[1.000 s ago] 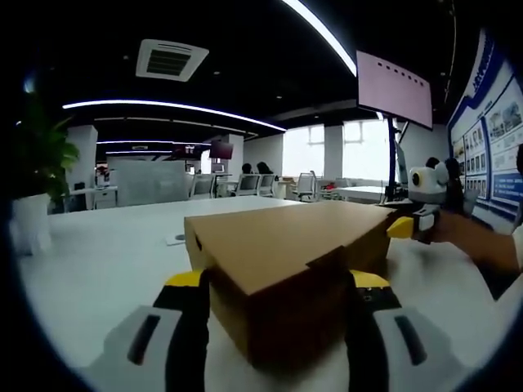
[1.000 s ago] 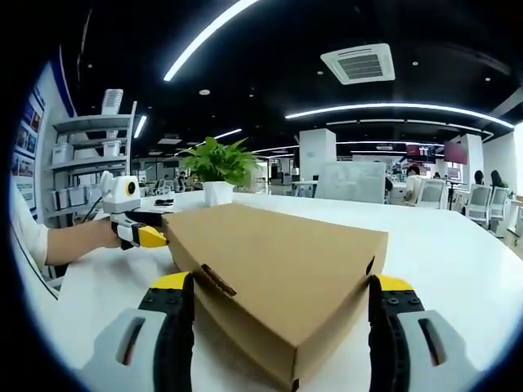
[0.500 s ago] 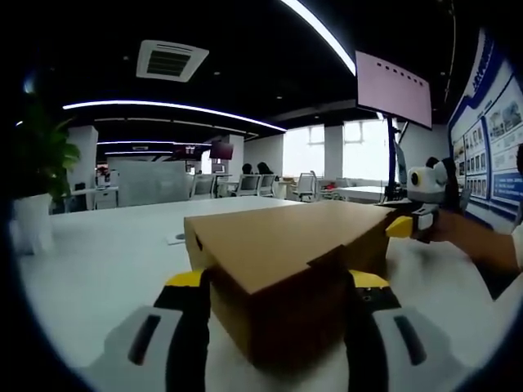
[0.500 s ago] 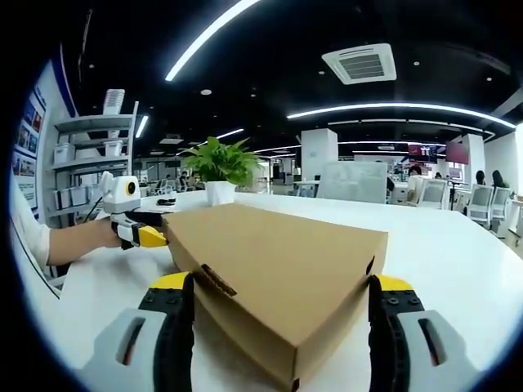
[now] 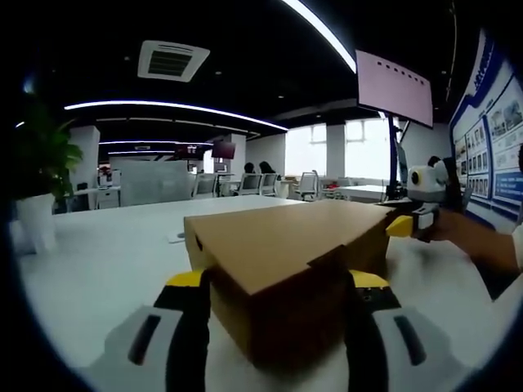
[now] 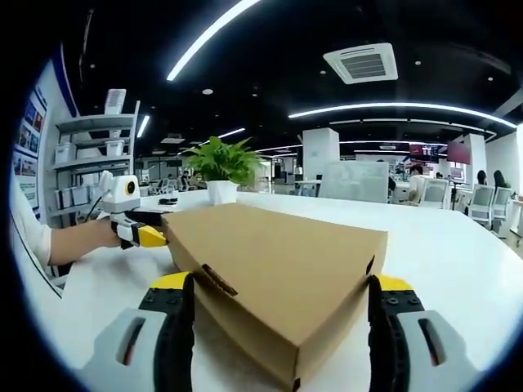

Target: Operate the shoe box by opening the lid, removing the specified soft item, and placing it in the target area until the item is outside and the box remains undamaged.

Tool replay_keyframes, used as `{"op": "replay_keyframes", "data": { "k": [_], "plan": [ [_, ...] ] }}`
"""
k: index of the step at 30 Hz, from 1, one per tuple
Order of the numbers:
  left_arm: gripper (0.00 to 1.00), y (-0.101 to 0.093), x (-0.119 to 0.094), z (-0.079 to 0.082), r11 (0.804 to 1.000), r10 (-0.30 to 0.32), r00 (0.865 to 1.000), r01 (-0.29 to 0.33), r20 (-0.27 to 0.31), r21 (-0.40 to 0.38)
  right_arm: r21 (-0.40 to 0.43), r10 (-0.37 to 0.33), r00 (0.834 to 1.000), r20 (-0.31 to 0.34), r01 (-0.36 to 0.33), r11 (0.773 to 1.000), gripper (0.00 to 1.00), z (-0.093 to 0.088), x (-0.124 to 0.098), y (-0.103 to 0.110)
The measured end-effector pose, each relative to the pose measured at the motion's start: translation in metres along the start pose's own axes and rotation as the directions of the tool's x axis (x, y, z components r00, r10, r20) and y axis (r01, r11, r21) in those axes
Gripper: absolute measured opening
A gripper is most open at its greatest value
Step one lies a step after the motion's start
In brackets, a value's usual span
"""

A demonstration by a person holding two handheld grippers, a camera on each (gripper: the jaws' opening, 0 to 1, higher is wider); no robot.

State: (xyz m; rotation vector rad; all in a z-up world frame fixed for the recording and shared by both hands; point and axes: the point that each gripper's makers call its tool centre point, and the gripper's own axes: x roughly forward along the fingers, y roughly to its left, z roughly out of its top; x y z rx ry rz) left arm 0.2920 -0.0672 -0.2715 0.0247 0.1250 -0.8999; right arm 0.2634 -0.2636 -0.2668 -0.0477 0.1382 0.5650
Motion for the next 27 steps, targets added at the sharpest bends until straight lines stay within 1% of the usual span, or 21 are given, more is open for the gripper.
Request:
{"op": "replay_keyframes", "data": {
  "k": [17, 23, 27],
  "plan": [
    [0.66, -0.0062, -0.0069, -0.0018, 1.0, 0.01, 1.0, -0.01, 0.0, 0.008, 0.001, 0.01, 1.0, -0.002, -0.01, 1.0, 0.89, 0.0, -0.0022, 0.0011],
    [0.66, -0.0056, -0.0079, -0.0017, 1.0, 0.013, 1.0, -0.013, -0.005, 0.008, 0.0, 0.013, 1.0, -0.005, -0.013, 1.0, 0.89, -0.0001, -0.0027, 0.0013],
    [0.66, -0.0008, -0.01, -0.0018, 1.0, 0.014, 1.0, -0.014, -0.003, 0.007, 0.001, 0.016, 1.0, -0.007, -0.016, 1.0, 0.89, -0.0002, -0.003, 0.0017]
  ]
}}
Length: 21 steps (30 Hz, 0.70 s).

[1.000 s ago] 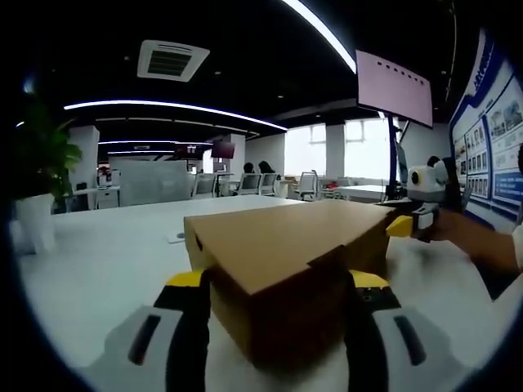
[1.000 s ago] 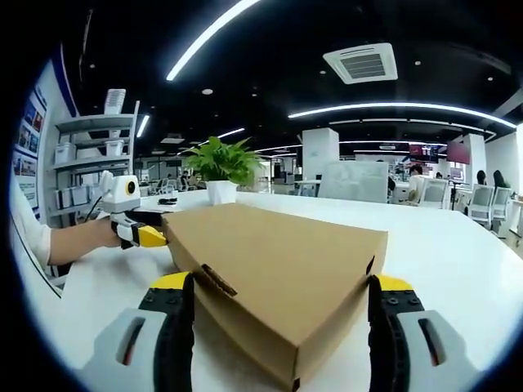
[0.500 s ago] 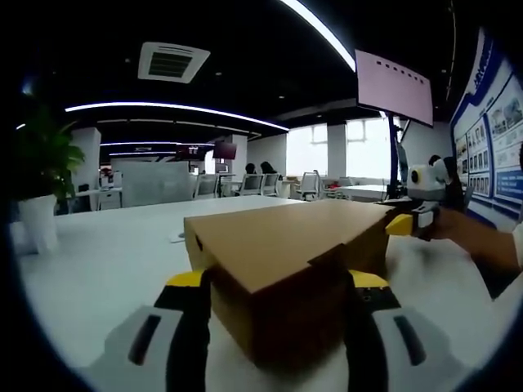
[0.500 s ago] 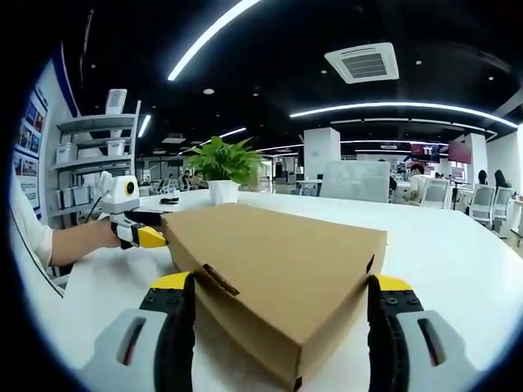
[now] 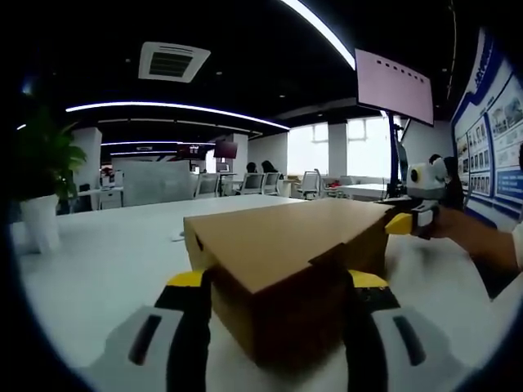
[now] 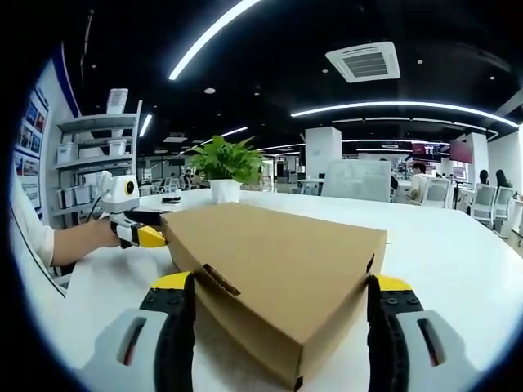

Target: Operate the shoe box by opening the lid, removing the specified soft item, and placing it in the target area until the item is outside and the box remains undamaged.

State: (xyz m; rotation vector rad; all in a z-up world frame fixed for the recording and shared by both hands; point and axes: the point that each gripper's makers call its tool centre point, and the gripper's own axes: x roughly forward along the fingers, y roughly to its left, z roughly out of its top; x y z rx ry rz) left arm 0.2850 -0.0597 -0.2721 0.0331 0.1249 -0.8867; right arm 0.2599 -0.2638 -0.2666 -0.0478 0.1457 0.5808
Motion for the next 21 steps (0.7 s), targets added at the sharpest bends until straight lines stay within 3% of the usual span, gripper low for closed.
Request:
{"op": "replay_keyframes", "data": {
  "k": [21],
  "plan": [
    [0.65, -0.0021, -0.007, -0.0012, 1.0, 0.015, 1.0, -0.015, -0.003, -0.001, -0.004, 0.022, 1.0, 0.003, -0.022, 1.0, 0.89, -0.0005, -0.0027, 0.0042]
  ]
}}
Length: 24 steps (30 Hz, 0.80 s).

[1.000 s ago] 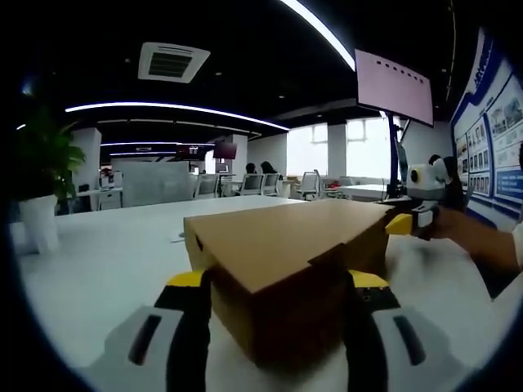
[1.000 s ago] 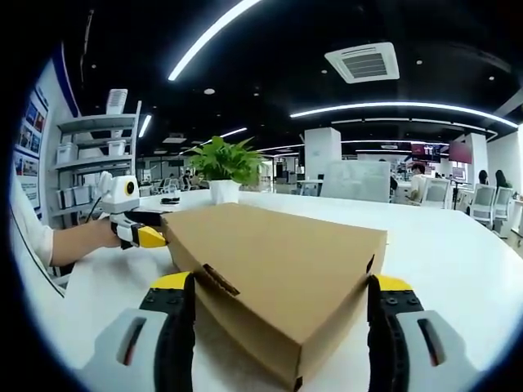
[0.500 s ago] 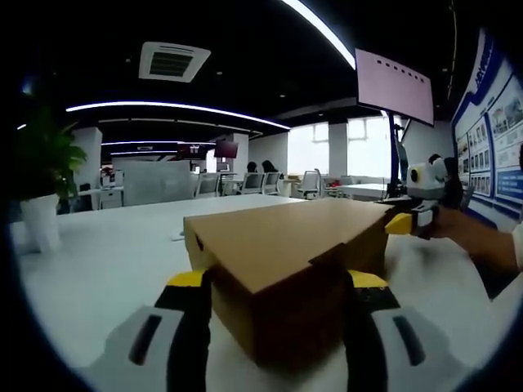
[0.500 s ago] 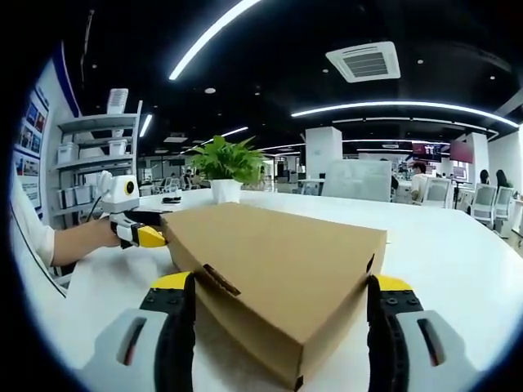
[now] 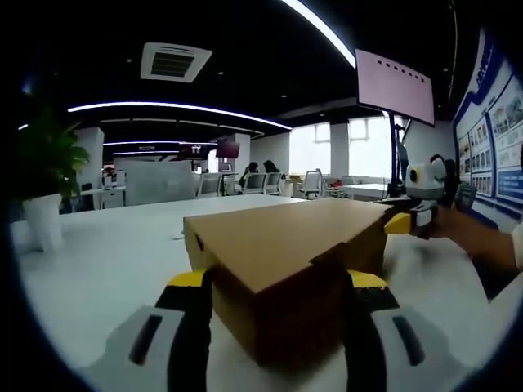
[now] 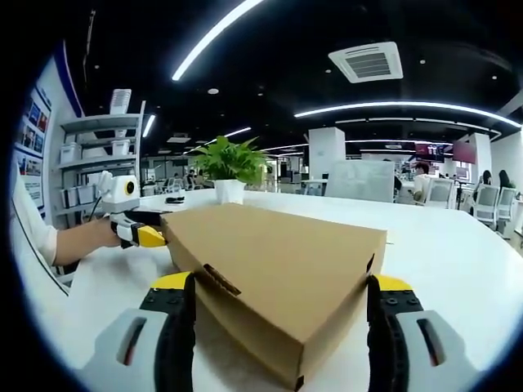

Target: Operate the shoe box by opening the lid, removing the specified soft item, and placing it in the target area until the item is outside and the box remains undamaged.

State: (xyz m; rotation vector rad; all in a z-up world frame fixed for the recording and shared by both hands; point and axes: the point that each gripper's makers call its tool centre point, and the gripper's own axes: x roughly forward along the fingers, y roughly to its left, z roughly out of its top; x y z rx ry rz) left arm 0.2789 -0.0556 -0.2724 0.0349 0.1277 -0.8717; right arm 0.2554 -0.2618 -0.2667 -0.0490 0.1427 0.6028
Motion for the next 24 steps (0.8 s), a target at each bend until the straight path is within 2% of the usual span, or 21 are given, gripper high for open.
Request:
{"op": "replay_keyframes", "data": {
  "k": [24],
  "plan": [
    [0.64, -0.014, -0.007, -0.001, 1.0, 0.0, 1.0, 0.0, 0.002, -0.003, -0.001, 0.008, 1.0, 0.005, -0.008, 1.0, 0.88, -0.001, -0.006, 0.01]
  ]
}}
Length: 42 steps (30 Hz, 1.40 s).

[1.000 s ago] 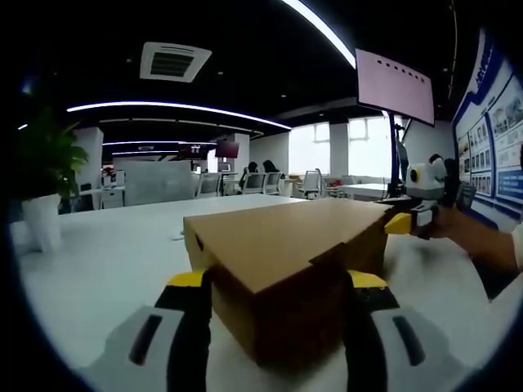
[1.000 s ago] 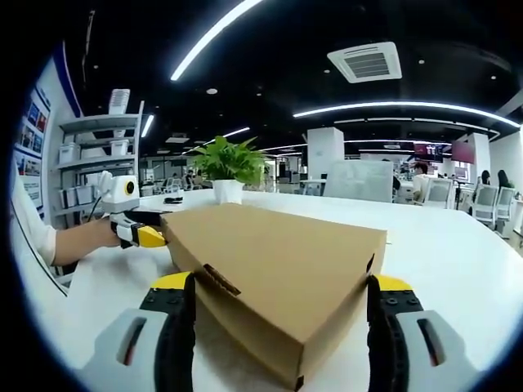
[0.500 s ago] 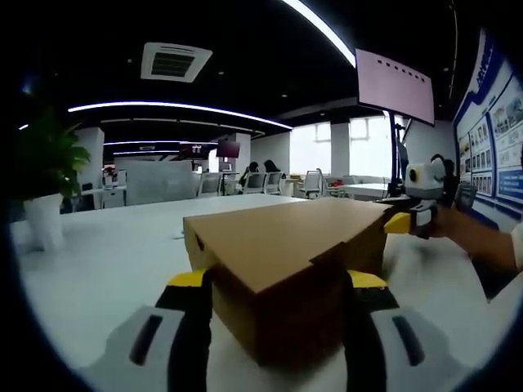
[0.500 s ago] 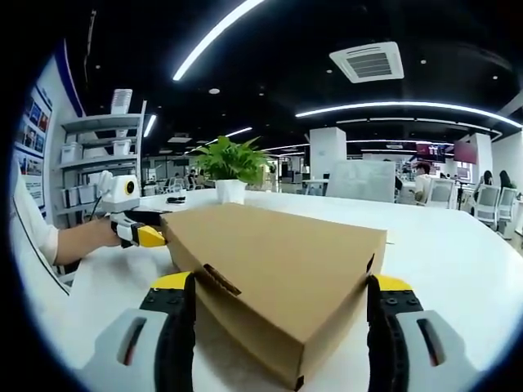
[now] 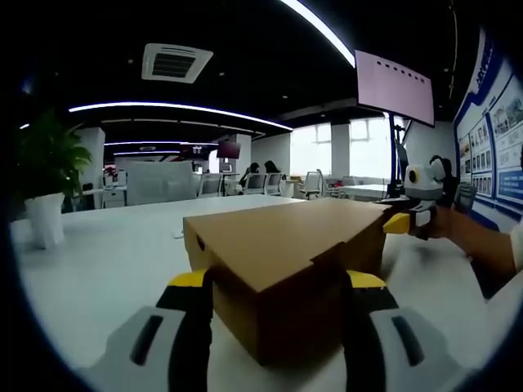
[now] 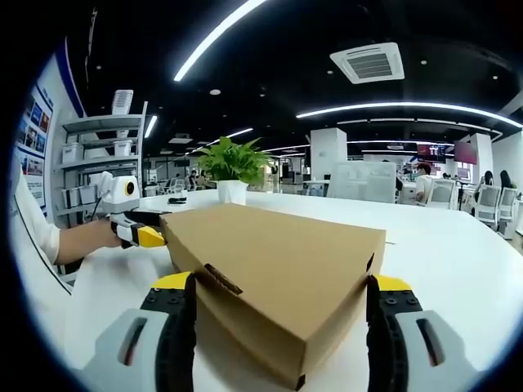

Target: Operate the shoe box by opening the lid, removing the specified soft item, and placing it in the target area until the item is outside and the box remains undamaged.

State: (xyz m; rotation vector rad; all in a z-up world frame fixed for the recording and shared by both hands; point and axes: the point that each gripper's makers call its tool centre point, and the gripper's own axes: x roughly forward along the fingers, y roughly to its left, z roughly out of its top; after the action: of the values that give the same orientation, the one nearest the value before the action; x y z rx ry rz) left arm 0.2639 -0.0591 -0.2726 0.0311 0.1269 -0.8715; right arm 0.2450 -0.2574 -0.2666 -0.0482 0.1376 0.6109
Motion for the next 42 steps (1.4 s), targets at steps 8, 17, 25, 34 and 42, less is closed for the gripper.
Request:
{"op": "replay_keyframes", "data": {
  "k": [8, 17, 25, 34, 42],
  "plan": [
    [0.64, -0.005, -0.003, -0.001, 1.0, 0.009, 1.0, -0.009, 0.014, 0.002, 0.001, 0.001, 1.0, 0.003, -0.001, 1.0, 0.87, 0.0, -0.001, 0.002],
    [0.64, -0.011, -0.008, -0.001, 1.0, 0.011, 1.0, -0.011, 0.017, 0.002, 0.001, 0.006, 1.0, 0.005, -0.006, 1.0, 0.87, -0.001, -0.003, 0.005],
    [0.63, -0.012, -0.011, -0.002, 1.0, 0.009, 1.0, -0.009, 0.017, 0.002, 0.0, 0.007, 1.0, 0.006, -0.007, 1.0, 0.87, -0.001, -0.006, 0.007],
    [0.63, -0.016, -0.014, -0.003, 1.0, 0.011, 1.0, -0.011, 0.017, 0.002, 0.0, 0.009, 1.0, 0.004, -0.009, 1.0, 0.87, -0.001, -0.009, 0.01],
    [0.63, -0.005, -0.017, -0.004, 1.0, 0.01, 1.0, -0.01, 0.022, -0.002, 0.0, 0.012, 1.0, -0.005, -0.012, 1.0, 0.87, -0.001, -0.01, 0.009]
  ]
}}
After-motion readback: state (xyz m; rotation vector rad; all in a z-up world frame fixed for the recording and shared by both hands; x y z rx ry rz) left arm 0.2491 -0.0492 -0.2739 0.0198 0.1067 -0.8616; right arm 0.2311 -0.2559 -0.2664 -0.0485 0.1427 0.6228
